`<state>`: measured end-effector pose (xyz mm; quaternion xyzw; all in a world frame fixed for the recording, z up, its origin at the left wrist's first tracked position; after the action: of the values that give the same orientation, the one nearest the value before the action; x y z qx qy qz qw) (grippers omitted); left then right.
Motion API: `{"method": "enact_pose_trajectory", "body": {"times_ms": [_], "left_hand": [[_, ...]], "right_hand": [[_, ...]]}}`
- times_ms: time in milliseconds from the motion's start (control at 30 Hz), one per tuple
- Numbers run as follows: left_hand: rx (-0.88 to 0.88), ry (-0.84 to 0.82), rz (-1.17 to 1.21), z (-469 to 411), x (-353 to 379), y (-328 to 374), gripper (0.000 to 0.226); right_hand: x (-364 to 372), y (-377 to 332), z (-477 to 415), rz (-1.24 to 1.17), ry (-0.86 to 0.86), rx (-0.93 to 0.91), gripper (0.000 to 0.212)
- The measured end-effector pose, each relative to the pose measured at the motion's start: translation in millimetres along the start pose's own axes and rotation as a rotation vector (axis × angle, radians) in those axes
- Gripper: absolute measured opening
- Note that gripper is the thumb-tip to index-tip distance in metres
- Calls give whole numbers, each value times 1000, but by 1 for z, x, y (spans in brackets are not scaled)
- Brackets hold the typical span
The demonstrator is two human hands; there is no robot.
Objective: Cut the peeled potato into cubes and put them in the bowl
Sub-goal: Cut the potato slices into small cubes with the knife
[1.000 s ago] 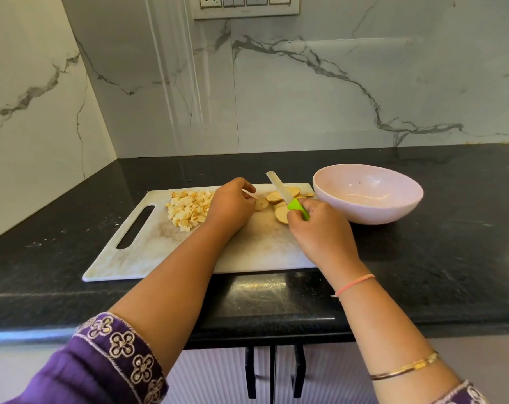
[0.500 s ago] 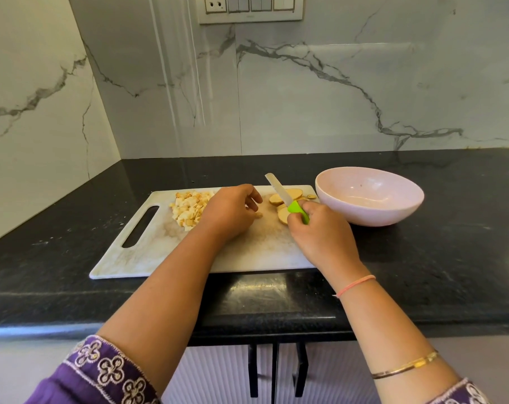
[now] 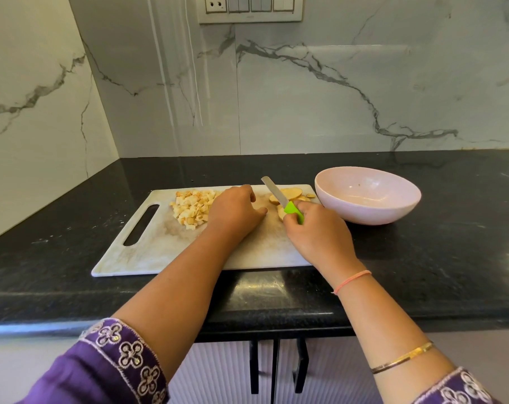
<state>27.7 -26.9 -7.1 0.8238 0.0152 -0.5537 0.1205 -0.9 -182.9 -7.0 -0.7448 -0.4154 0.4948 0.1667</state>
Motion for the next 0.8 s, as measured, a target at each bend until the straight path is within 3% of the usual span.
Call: {"method": "enact_pose_trajectory", "body": {"times_ms": [367,600,800], "left_hand": [[9,-53,265,4,-6,-8,46],[-23,0,101,5,-12,-11,30],[-59,-63,72,6,-13,-10,20]], "right_hand": [[-3,-8,1,67,-65,10,28],[-1,-19,8,75,-234,34,26],[0,-28,9,138,-271,51,30]]}}
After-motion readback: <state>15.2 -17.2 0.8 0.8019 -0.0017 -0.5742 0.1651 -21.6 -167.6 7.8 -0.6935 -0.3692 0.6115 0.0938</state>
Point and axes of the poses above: each hand's wrist, its own z-axis away from the middle knuckle, its own x-axis out of the palm, y = z × x, the point moved 2 cm from there along -z, towards the middle knuckle, and after that the axes turned 12 degrees about -z, right-handed, at the moved point
